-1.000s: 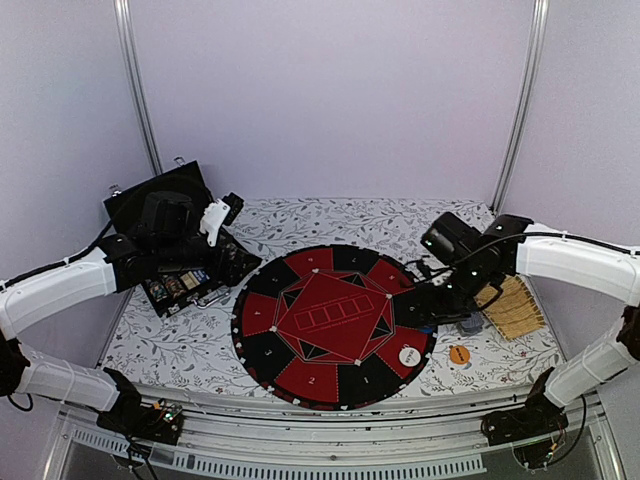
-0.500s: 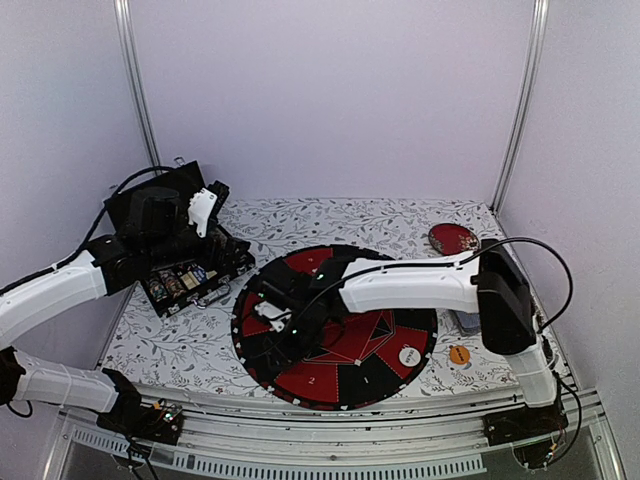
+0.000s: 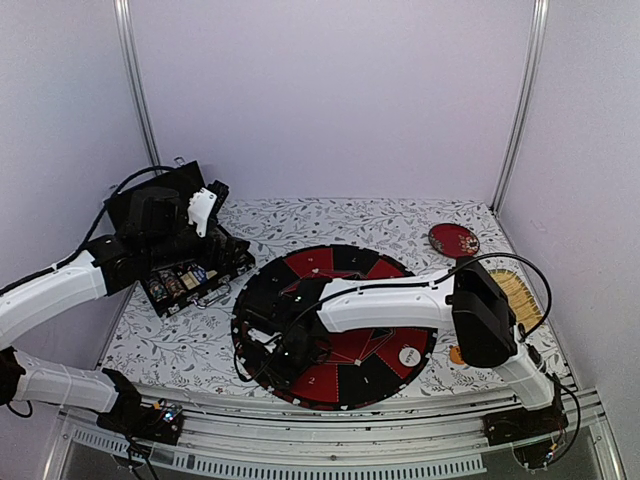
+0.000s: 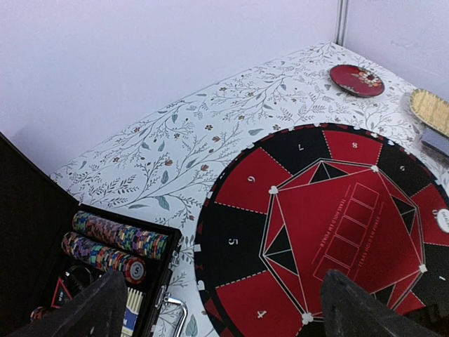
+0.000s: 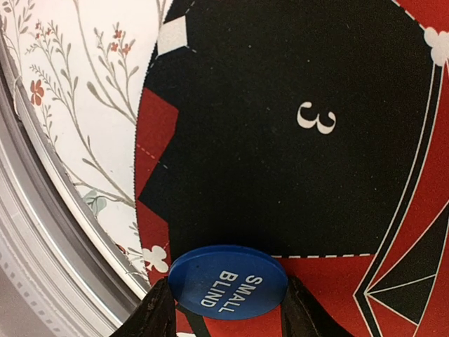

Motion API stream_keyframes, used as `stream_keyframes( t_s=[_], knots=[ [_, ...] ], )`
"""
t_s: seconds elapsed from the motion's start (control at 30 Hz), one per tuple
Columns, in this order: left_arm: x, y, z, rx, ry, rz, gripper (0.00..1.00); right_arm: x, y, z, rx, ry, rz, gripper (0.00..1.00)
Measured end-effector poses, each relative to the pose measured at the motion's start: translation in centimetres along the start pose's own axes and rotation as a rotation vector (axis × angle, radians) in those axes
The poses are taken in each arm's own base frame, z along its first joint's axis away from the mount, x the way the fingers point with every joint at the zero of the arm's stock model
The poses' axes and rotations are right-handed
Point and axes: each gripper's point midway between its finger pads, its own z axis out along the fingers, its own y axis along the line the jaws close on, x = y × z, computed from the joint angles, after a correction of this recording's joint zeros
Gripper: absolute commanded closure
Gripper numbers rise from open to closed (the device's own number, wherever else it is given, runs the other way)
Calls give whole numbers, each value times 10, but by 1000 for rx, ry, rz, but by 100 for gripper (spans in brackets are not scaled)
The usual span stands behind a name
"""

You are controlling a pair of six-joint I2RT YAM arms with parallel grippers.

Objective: Distribute texas hold em gaming equipment
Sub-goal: Place the small blind button at position2.

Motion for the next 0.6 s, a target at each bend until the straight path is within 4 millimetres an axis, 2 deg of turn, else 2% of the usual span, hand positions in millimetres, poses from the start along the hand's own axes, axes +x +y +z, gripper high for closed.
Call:
stream_keyframes(
  t_s=[0.27,0.43,0.53,0.6],
  knots=[
    [0,-1,0,6,1,0,2,5,0,1,83,6,-30,71],
    [2,-2,0,11,3,0,2,5,-2,1,125,10,-34,34],
    [3,-2,1,12,5,0,2,7,-5,0,148,18,-26,17],
    [3,-2,1,14,6,0,2,9,-7,-1,161,24,-23,9]
  ],
)
